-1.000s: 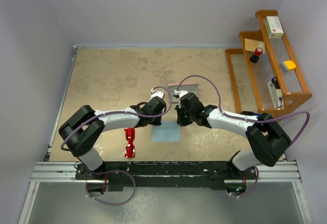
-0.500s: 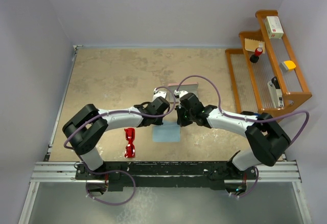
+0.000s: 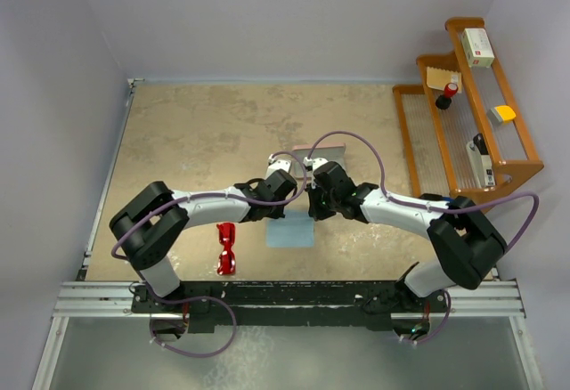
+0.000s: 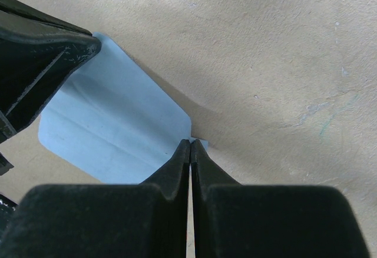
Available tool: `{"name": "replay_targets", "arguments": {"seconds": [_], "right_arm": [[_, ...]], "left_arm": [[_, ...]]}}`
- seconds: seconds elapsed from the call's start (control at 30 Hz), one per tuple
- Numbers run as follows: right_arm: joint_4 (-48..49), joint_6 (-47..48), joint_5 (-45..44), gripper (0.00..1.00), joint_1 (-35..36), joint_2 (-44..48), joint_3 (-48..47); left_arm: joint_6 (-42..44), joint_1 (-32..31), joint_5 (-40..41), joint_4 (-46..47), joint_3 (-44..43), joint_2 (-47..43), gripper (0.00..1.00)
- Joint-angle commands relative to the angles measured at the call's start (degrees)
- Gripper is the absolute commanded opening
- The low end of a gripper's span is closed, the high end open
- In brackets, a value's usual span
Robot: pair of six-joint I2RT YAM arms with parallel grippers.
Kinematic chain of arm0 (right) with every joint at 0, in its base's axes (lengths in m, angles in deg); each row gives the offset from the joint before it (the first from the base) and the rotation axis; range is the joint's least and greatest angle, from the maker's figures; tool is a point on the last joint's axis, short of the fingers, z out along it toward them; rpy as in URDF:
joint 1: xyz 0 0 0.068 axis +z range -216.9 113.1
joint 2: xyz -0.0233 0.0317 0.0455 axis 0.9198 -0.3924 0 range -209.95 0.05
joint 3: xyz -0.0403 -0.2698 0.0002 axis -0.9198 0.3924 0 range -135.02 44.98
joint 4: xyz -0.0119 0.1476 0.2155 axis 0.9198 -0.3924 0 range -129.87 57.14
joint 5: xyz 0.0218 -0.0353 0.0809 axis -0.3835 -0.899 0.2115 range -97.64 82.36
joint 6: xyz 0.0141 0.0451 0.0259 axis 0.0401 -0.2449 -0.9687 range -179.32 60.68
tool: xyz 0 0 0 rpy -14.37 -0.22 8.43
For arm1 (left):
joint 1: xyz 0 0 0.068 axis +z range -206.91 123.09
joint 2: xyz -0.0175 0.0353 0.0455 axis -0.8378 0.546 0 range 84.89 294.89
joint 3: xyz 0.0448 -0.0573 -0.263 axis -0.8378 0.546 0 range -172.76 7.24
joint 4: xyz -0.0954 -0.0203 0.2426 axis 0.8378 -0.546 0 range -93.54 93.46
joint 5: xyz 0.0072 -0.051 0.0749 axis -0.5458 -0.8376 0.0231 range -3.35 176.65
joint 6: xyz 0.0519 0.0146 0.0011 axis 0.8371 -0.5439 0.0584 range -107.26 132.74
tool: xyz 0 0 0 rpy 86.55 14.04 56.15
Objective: Organize the sunglasses
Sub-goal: Fold the glasses cleaning cloth at the center of the board.
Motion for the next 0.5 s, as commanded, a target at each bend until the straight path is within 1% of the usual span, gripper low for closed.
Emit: {"name": "replay_targets", "arguments": {"seconds": [0.0, 0.27, 0.47], "right_arm": [[0.7, -0.2, -0.7, 0.00, 0.3, 0.5, 0.4], [0.3, -0.1, -1.0, 0.00, 0.3, 1.1, 0.5], [0.4, 0.1, -0.8, 0.00, 0.3, 0.7, -0.3]], "left_arm": [[-0.9, -0.5, 0.1, -1.0, 0.1, 1.5, 0.00], [-1.0, -0.4, 0.5, -0.9, -0.2, 0.6, 0.00], [-0.4, -0.4, 3.0, -3.7, -1.8, -0.9, 0.00]]}}
